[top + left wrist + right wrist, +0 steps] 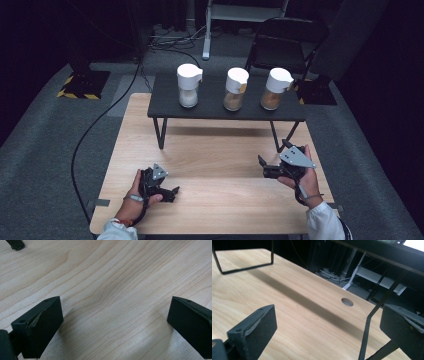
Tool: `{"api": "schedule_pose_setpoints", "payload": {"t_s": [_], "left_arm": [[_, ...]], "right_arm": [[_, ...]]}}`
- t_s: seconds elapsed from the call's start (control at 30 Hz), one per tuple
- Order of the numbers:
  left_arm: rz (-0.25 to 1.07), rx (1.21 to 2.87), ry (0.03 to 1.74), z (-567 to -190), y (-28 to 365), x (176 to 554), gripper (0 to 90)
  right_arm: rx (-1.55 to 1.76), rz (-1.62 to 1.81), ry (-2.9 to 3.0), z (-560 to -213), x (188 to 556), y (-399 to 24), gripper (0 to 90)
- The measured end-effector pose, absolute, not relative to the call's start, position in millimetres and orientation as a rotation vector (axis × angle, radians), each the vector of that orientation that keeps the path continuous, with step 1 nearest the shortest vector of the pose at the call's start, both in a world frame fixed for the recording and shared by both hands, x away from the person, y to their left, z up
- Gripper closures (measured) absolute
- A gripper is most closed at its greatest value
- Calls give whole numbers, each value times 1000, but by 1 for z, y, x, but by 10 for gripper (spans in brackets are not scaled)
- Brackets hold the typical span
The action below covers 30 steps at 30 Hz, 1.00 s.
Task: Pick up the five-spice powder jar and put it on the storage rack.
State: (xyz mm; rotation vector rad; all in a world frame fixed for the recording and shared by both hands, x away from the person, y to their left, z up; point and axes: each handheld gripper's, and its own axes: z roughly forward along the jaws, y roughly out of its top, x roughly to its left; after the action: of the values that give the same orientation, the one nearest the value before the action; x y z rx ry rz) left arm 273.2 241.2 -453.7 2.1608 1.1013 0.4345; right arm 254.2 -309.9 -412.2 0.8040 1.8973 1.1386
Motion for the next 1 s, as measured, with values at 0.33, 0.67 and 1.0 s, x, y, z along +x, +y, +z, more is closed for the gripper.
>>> {"api": "schedule_pose_setpoints", "payload": {"t_s": [0.33,0.67,1.0], "left_arm": [[436,2161,1102,-454,241,273,1],[435,2161,1101,-454,241,273,1],[436,2161,1102,-454,241,273,1]], "right_arm": [[774,1102,1975,-423,253,-312,7],[736,1027,2052,-433,253,-311,7],[724,935,2106,-445,251,-312,7]]}}
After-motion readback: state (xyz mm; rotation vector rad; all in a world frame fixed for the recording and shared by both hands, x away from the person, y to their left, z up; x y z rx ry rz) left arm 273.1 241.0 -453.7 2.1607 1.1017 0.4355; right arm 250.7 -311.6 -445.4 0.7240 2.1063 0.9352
